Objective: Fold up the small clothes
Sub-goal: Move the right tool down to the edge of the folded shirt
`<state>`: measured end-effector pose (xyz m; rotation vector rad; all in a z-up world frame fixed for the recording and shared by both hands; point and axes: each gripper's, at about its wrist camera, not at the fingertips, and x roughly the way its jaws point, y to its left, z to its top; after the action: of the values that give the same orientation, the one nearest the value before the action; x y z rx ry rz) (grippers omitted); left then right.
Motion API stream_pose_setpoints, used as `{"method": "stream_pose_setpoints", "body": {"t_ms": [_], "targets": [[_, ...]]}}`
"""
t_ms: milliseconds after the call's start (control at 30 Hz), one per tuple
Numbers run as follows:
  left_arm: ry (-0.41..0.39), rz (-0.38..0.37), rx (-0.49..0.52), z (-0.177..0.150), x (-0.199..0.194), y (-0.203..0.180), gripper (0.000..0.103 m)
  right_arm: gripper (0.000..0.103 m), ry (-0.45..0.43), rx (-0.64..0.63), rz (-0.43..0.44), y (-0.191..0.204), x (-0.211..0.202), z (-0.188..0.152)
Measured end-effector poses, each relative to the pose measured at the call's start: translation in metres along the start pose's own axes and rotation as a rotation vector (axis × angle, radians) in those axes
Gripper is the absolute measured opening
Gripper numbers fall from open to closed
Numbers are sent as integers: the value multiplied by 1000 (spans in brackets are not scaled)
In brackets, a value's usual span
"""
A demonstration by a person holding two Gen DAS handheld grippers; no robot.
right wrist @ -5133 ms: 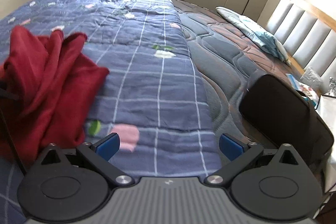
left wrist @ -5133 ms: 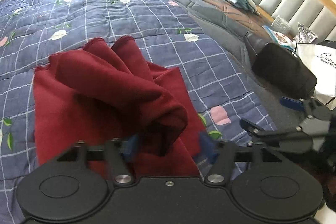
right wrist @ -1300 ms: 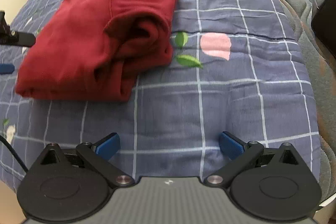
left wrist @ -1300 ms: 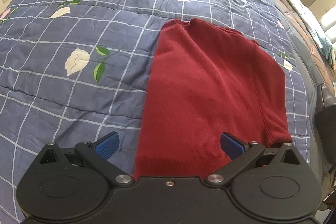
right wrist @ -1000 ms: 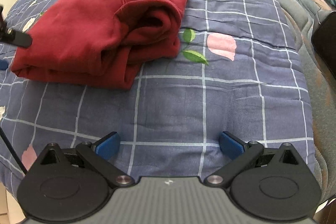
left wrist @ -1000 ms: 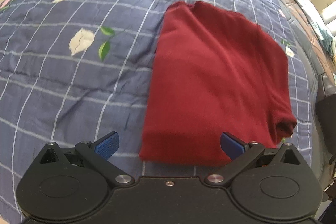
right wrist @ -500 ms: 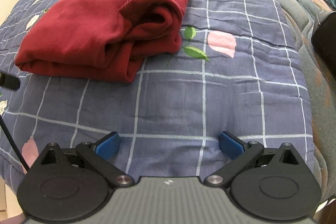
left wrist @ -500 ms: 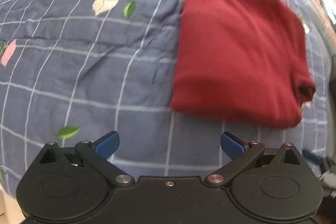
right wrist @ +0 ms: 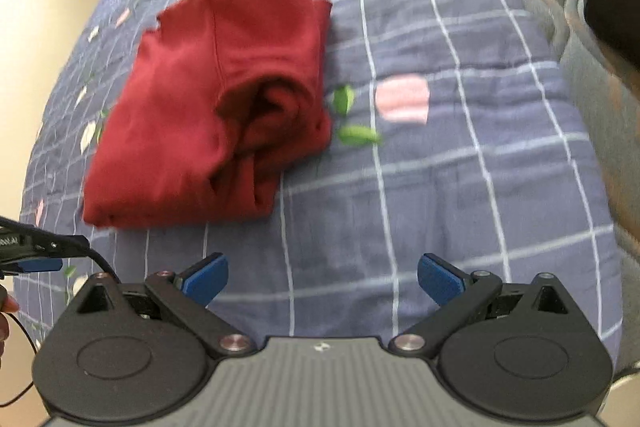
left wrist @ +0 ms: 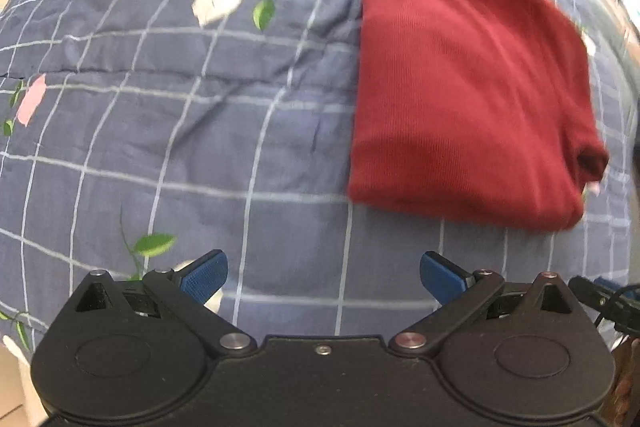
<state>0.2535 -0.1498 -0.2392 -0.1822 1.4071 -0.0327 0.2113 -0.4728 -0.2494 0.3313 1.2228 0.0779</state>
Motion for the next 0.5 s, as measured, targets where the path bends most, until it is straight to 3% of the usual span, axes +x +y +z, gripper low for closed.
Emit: {"method": "stream_pose_setpoints", "body": {"t_ms": [267, 500], "targets": [[-129, -61, -132, 31, -10, 4, 102, 103, -68, 23, -30, -17, 0, 20], [-229, -130, -169, 64, -4, -2, 102, 103, -199, 35, 109, -24, 5, 67]]}}
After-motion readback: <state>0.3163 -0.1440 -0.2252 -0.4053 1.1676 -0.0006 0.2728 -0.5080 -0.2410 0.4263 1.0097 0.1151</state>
